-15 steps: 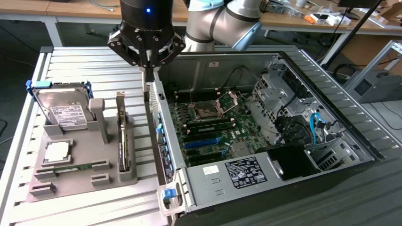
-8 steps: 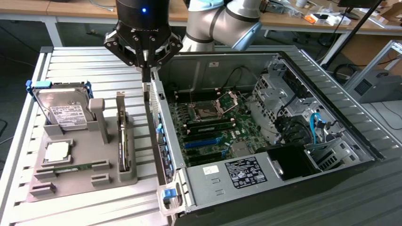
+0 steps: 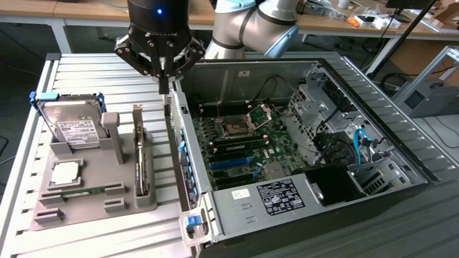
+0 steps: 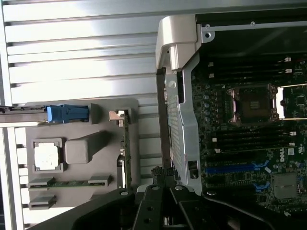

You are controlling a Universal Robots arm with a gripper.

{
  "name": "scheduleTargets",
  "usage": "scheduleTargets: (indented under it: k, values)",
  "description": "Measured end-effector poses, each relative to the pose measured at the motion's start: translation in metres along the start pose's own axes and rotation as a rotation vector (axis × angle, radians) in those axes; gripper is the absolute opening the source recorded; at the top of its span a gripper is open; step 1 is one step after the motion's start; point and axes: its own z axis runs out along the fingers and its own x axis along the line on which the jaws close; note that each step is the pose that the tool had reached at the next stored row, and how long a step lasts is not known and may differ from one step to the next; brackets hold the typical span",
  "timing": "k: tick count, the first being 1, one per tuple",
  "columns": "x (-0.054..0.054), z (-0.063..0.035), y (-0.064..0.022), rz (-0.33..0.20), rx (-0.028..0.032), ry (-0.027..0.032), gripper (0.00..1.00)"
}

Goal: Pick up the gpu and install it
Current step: 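Reach for the gpu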

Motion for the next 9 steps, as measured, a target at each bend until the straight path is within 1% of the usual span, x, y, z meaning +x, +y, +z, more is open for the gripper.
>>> scheduleTargets:
  k: [9]
  values:
    - [0.0080, -0.0003, -0.0006, 0.000, 0.0001, 0.0001, 0.10]
